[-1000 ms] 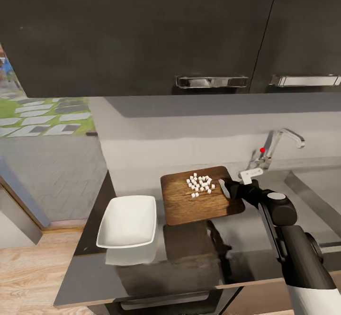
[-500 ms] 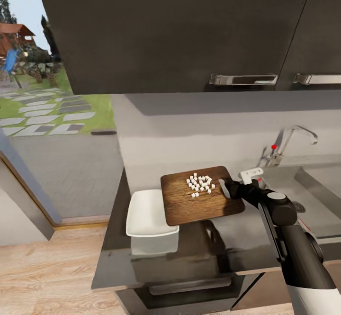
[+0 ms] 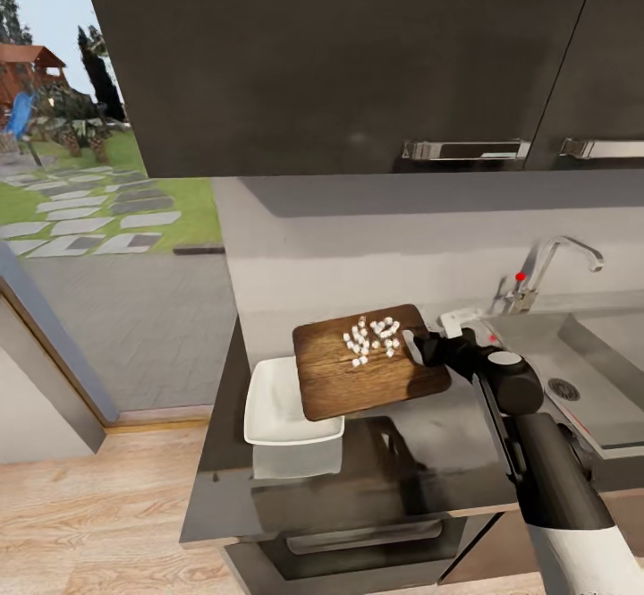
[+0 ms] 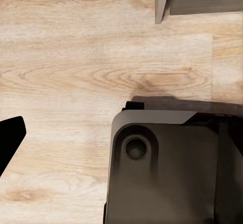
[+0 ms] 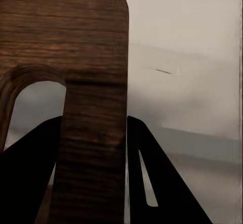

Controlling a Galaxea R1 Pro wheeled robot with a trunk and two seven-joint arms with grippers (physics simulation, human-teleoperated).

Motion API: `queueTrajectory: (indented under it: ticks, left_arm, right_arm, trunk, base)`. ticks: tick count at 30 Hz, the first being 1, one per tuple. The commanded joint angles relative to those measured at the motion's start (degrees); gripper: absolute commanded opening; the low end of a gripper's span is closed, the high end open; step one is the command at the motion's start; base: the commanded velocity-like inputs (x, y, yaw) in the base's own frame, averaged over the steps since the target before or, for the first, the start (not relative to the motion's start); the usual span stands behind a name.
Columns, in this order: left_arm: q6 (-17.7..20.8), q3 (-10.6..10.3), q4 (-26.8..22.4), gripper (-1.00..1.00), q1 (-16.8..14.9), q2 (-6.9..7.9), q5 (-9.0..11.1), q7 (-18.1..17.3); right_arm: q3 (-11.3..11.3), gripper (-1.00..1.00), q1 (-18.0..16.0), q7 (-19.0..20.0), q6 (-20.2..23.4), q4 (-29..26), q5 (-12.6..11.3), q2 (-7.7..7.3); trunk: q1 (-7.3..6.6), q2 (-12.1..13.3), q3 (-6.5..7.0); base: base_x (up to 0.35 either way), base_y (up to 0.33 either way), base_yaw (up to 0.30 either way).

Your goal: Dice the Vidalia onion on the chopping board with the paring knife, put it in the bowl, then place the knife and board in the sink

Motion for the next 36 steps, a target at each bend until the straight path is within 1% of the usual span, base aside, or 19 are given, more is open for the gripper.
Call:
queueTrajectory:
  ticks: [1,3,4,7,10,18,21,22,23,24,27,30,36]
  left_arm:
    - [-0.41,-0.51,0.24,1.0,-0.1,-0.03,0.57,0.07]
    - [-0.41,-0.51,0.24,1.0,-0.1,-0.03,0.57,0.07]
    - [-0.41,-0.51,0.24,1.0,-0.1,-0.03,0.57,0.07]
    - [-0.41,-0.51,0.24,1.0,-0.1,-0.06,0.57,0.07]
    - [-0.41,-0.51,0.26,1.0,-0.1,-0.11,0.57,0.07]
    - [-0.41,-0.51,0.33,1.0,-0.1,-0.12,0.57,0.07]
    - [-0.41,-0.51,0.33,1.0,-0.1,-0.12,0.57,0.07]
    - [-0.41,-0.51,0.33,1.0,-0.1,-0.12,0.57,0.07]
    - [-0.41,-0.51,0.33,1.0,-0.1,-0.12,0.57,0.07]
    - [-0.41,-0.51,0.33,1.0,-0.1,-0.12,0.57,0.07]
    - [-0.41,-0.51,0.33,1.0,-0.1,-0.12,0.57,0.07]
    - [-0.41,-0.51,0.33,1.0,-0.1,-0.14,0.57,0.07]
    - [-0.41,-0.51,0.33,1.0,-0.1,-0.2,0.57,0.07]
  right_arm:
    - [0.28,-1.0,-0.28,0.02,0.34,-0.06,1.04,0.48]
    - [0.55,-1.0,-0.62,-0.64,0.54,-0.06,3.12,2.4]
    - [0.59,-1.0,-0.69,-0.73,0.58,-0.06,4.7,3.22]
    - [0.63,-1.0,-0.72,-0.8,0.6,-0.06,6.27,4.63]
    - [0.64,-1.0,-0.75,-0.82,0.61,-0.06,6.76,5.25]
    - [0.71,-1.0,-0.83,-0.91,0.68,-0.06,6.99,5.59]
    - [0.79,-1.0,-0.95,-0.91,0.69,-0.06,9.11,6.45]
    - [0.8,-1.0,-0.97,-0.89,0.66,-0.06,10.91,7.25]
    - [0.81,-1.0,-0.98,-0.87,0.64,-0.06,12.1,7.89]
    - [0.81,-1.0,-0.99,-0.85,0.63,-0.06,13.81,8.89]
    - [0.82,-1.0,-1.07,-0.76,0.62,-0.06,16.49,10.16]
    - [0.82,-1.0,-1.23,-0.74,0.61,-0.04,17.18,10.48]
    - [0.82,-1.0,-1.55,-0.74,0.61,-0.05,17.28,10.59]
  trunk:
    - [0.03,-0.1,-0.1]
    - [0.03,-0.1,-0.1]
    - [0.03,-0.1,-0.1]
    - [0.03,-0.1,-0.1]
    - [0.03,-0.1,-0.1]
    - [0.03,-0.1,-0.1]
    - [0.03,-0.1,-0.1]
    - [0.03,-0.1,-0.1]
    - [0.03,-0.1,-0.1]
    - [0.03,-0.1,-0.1]
    - [0.03,-0.1,-0.1]
    - [0.03,-0.1,-0.1]
    - [0.03,-0.1,-0.1]
  base:
    - [0.0,0.0,0.0]
    - [0.0,0.0,0.0]
    - [0.0,0.0,0.0]
    - [0.0,0.0,0.0]
    - [0.0,0.0,0.0]
    - [0.0,0.0,0.0]
    - [0.0,0.0,0.0]
    - [0.0,0.0,0.0]
    - [0.0,0.0,0.0]
    - [0.0,0.0,0.0]
    - [0.0,0.0,0.0]
    - [0.0,0.0,0.0]
    - [0.0,0.0,0.0]
